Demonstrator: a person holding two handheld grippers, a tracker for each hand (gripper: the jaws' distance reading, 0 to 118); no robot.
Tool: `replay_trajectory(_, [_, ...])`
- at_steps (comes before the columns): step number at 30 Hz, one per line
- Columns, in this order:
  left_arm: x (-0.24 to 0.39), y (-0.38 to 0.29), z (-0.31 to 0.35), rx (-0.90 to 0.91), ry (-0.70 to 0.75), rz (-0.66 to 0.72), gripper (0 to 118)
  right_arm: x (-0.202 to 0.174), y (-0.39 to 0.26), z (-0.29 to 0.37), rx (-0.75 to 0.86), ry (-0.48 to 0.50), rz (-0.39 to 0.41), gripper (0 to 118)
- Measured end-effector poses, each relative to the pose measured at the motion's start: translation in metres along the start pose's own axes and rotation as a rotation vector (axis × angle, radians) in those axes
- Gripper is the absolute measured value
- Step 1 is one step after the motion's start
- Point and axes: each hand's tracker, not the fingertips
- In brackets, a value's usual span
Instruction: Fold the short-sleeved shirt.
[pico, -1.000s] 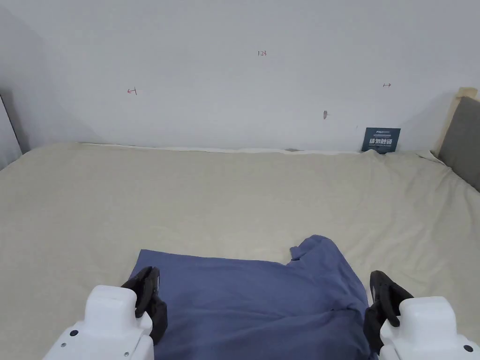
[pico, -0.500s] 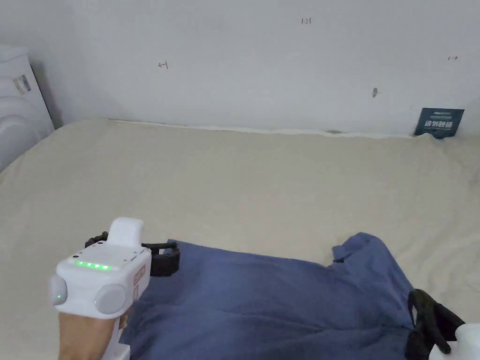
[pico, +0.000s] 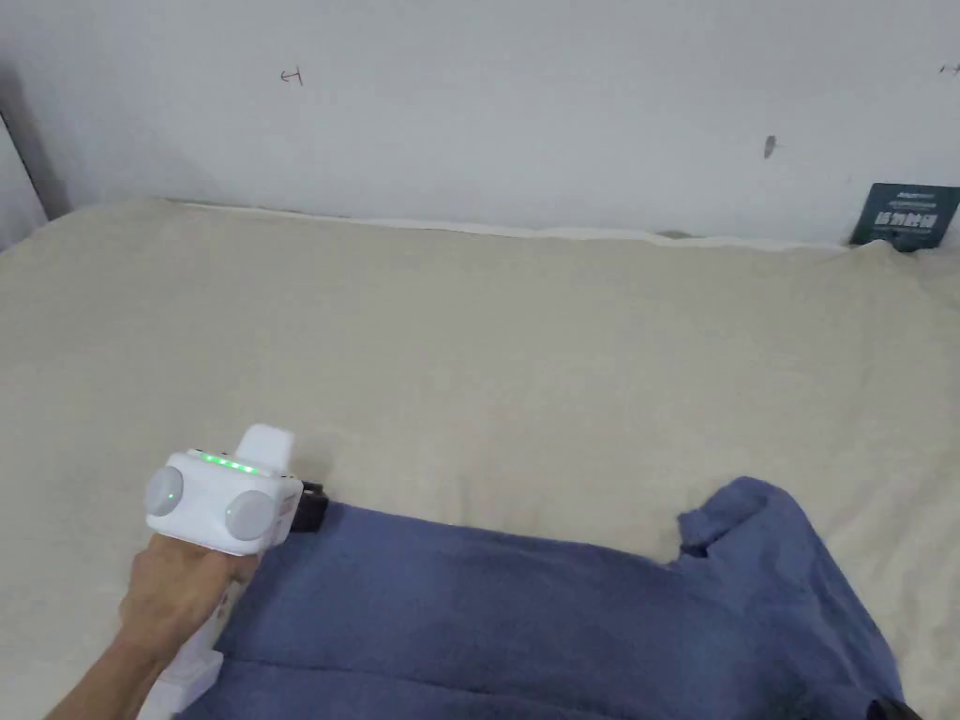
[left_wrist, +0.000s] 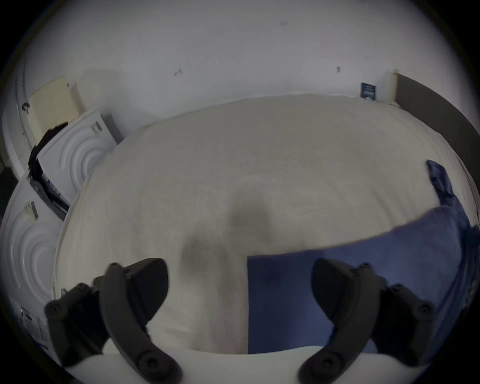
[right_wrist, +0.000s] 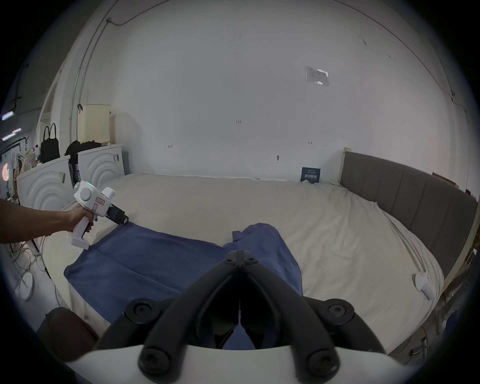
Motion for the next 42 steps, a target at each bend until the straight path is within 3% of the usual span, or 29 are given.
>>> replay_trajectory(3, [0.013, -0.012, -0.003, 0.011, -0.071, -0.056, 34, 0.001, -0.005, -0.005, -0.018, -0.022, 0.009, 0])
replay_trajectory(6, [0.022, -0.014, 0.005, 0.02, -0.126, -0.077, 13, 0.003, -0.004, -0.016, -0.032, -0.019, 0.023, 0])
replay_trajectory(8, [0.026, -0.014, 0.007, 0.018, -0.098, -0.13, 10, 0.005, -0.001, -0.022, -0.039, -0.013, 0.03, 0])
replay_trajectory(13, [0.012, -0.018, 0.031, 0.121, -0.142, 0.035, 6, 0.027, 0.013, -0.039, -0.026, 0.002, 0.036, 1])
replay_trajectory(14, [0.006, -0.02, 0.039, 0.161, -0.171, 0.067, 6, 0.035, 0.018, -0.046, -0.029, 0.002, 0.047, 6])
replay_trajectory(15, [0.001, -0.021, 0.047, 0.185, -0.219, 0.103, 6, 0.044, 0.022, -0.053, -0.036, 0.002, 0.08, 29])
replay_trajectory(16, [-0.002, -0.022, 0.055, 0.214, -0.236, 0.115, 6, 0.053, 0.026, -0.061, -0.036, 0.006, 0.105, 61])
replay_trajectory(17, [-0.002, -0.023, 0.067, 0.24, -0.233, 0.122, 6, 0.062, 0.032, -0.073, -0.047, 0.008, 0.124, 84])
replay_trajectory(18, [-0.004, -0.024, 0.075, 0.253, -0.251, 0.113, 6, 0.072, 0.038, -0.089, -0.099, -0.004, 0.138, 95])
replay_trajectory(19, [-0.006, -0.026, 0.082, 0.275, -0.255, 0.107, 6, 0.082, 0.043, -0.108, -0.172, 0.004, 0.133, 95])
replay_trajectory(20, [-0.007, -0.027, 0.086, 0.274, -0.257, 0.115, 6, 0.091, 0.044, -0.124, -0.217, 0.006, 0.127, 114])
replay_trajectory(21, [-0.008, -0.028, 0.091, 0.282, -0.265, 0.119, 6, 0.102, 0.044, -0.14, -0.215, 0.033, 0.115, 118])
replay_trajectory(24, [-0.008, -0.028, 0.103, 0.304, -0.28, 0.145, 6, 0.13, 0.039, -0.198, -0.354, 0.047, 0.061, 118])
replay_trajectory(34, [-0.014, -0.026, 0.11, 0.291, -0.284, 0.189, 6, 0.144, 0.01, -0.337, -0.632, 0.085, 0.083, 116])
replay_trajectory(37, [-0.016, -0.025, 0.111, 0.283, -0.283, 0.188, 6, 0.14, 0.006, -0.357, -0.654, 0.089, 0.061, 98])
replay_trajectory(40, [-0.02, -0.023, 0.108, 0.27, -0.288, 0.196, 6, 0.141, -0.002, -0.366, -0.684, 0.097, 0.056, 99])
replay_trajectory(41, [-0.02, -0.024, 0.108, 0.267, -0.287, 0.201, 6, 0.14, 0.0, -0.364, -0.68, 0.094, 0.043, 93])
replay_trajectory(42, [-0.021, -0.024, 0.106, 0.264, -0.289, 0.21, 6, 0.139, 0.002, -0.36, -0.68, 0.095, 0.053, 75])
